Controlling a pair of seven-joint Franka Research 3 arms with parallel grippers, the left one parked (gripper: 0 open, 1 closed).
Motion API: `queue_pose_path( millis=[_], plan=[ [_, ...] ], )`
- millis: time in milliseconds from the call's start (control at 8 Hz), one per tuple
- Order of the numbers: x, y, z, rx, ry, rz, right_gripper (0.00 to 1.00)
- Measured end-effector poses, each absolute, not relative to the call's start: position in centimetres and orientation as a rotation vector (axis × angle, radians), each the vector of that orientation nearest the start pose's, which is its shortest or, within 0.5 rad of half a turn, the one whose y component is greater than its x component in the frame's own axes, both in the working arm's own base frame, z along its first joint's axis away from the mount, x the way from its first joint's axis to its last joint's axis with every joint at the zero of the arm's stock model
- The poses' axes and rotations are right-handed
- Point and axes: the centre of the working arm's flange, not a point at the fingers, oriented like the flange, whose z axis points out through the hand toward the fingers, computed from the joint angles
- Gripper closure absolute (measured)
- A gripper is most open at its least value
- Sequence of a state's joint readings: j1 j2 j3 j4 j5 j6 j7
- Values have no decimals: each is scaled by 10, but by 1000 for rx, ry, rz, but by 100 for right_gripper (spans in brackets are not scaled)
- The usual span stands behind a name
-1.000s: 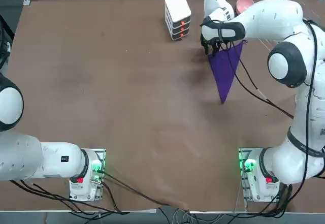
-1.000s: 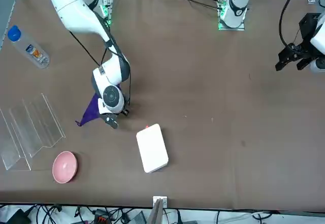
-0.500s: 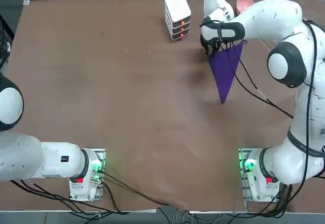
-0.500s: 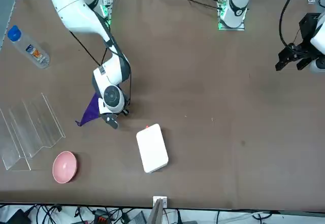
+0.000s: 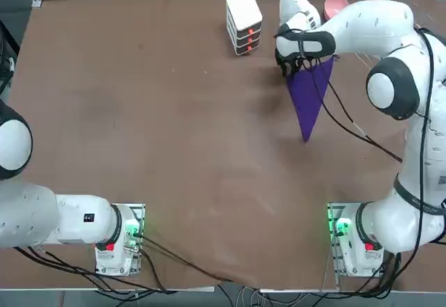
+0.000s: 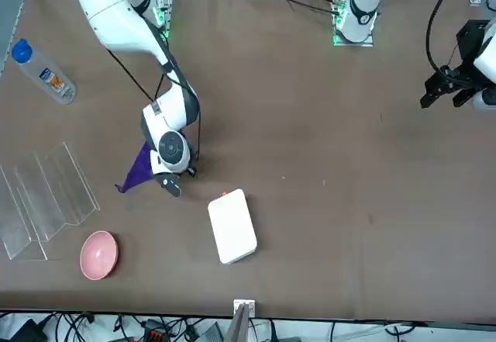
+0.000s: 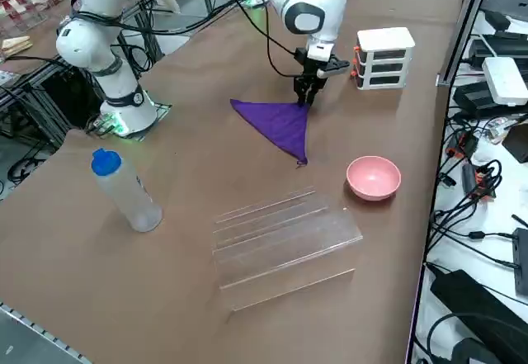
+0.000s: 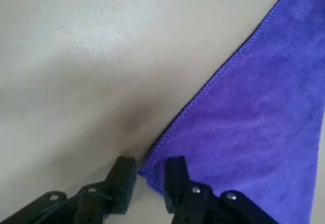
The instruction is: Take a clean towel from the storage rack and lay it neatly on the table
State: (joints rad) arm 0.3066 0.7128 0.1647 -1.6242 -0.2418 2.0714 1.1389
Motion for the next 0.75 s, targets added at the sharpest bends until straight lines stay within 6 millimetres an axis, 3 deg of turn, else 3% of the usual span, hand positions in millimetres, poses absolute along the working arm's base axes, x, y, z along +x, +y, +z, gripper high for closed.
queue_pose_path(
  millis=[750],
  plan=[
    [600,279,190,-3249,920,193,81]
  ],
)
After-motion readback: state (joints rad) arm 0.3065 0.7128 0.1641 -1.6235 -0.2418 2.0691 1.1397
